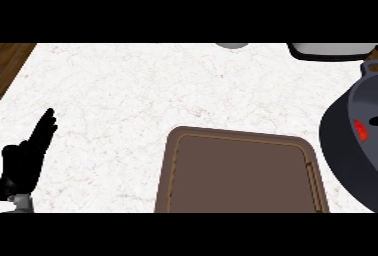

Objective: Pick the tomato from the tray and place it in the pot

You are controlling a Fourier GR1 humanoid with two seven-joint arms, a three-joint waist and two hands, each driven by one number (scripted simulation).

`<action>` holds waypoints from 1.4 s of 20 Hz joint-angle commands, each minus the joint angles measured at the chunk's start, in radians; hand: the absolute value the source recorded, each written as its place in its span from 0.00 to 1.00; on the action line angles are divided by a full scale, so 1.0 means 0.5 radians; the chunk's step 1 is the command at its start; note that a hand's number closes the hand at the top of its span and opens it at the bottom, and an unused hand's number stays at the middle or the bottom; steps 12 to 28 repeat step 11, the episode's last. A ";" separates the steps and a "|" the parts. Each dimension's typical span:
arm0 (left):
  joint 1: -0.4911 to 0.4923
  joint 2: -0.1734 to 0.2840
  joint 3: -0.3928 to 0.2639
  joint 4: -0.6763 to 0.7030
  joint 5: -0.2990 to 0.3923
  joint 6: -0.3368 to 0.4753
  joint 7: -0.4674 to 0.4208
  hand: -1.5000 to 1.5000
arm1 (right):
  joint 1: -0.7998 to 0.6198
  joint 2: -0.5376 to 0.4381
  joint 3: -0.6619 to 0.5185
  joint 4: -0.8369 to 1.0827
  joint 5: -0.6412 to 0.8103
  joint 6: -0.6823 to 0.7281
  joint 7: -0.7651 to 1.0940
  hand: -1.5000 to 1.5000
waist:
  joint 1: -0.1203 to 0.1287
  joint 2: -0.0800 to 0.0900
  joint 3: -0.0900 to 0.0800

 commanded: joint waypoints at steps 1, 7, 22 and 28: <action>-0.059 0.016 0.019 0.087 -0.012 -0.007 -0.025 0.50 | -0.055 -0.249 -0.123 0.269 -0.211 0.486 -0.086 0.00 | 0.015 0.015 0.003; -0.027 -0.060 -0.048 0.011 -0.061 0.041 0.005 0.50 | 0.062 -0.399 -0.145 0.363 -0.406 0.764 -0.091 0.00 | 0.006 0.012 0.006; -0.064 0.045 0.050 -0.017 0.047 -0.061 0.044 0.50 | 0.098 -0.577 -0.222 0.563 -0.499 0.868 -0.108 0.00 | 0.037 0.022 0.011; -0.064 0.045 0.050 -0.017 0.047 -0.061 0.044 0.50 | 0.098 -0.577 -0.222 0.563 -0.499 0.868 -0.108 0.00 | 0.037 0.022 0.011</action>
